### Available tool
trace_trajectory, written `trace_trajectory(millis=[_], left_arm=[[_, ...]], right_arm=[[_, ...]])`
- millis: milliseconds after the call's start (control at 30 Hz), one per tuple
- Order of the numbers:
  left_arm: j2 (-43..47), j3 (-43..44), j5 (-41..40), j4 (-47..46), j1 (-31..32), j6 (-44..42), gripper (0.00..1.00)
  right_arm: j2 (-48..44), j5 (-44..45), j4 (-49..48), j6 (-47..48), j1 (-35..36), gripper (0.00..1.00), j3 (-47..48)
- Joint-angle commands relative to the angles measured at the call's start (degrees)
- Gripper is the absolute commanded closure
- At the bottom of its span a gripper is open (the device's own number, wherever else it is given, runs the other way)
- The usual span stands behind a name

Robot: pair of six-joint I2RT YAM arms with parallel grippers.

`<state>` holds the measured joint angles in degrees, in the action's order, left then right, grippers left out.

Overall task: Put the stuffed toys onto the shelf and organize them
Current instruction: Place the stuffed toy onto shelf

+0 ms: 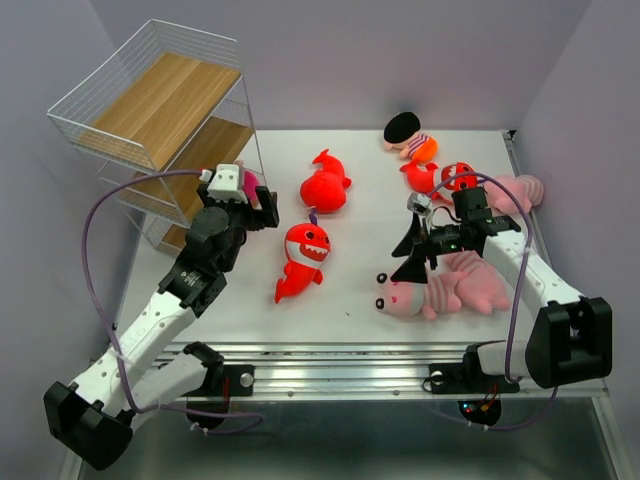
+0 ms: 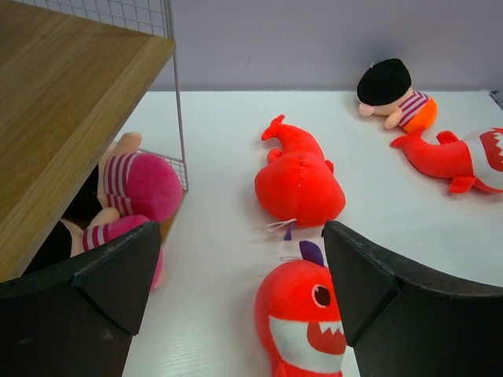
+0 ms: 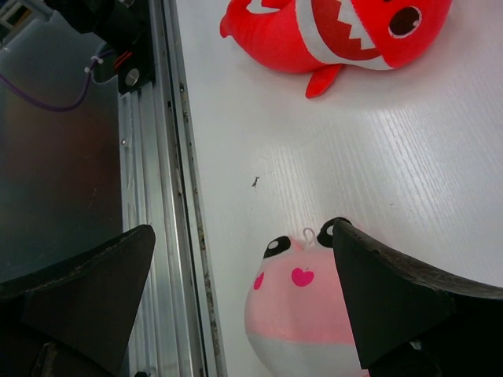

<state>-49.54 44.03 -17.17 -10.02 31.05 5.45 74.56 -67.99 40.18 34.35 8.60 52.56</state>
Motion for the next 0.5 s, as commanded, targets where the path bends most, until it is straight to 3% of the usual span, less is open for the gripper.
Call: trace_trajectory(millis=[0,167,267,467], left_arm=[[3.0,4.2,2.0,4.0,0.2,5.3,0.06],[7.1,6.1,6.2,9.1,0.3,10.0,0.06],[11.1,6.7,6.5,13.4,0.3,11.7,0.06],[21.6,6.0,5.5,19.8,0.2,13.6,0.01]], right_arm=[[-1.7,-0.7,0.3,1.3,-0.3,0.0,1.6],[-1.9,1.7,0.2,0.9,-0.9,0.0,2.3],[-2.0,7.7,-0.1,-2.5,-0.9,0.0,6.0],[1.9,31.1,-3.9,-15.3,-3.9,0.0,21.1]])
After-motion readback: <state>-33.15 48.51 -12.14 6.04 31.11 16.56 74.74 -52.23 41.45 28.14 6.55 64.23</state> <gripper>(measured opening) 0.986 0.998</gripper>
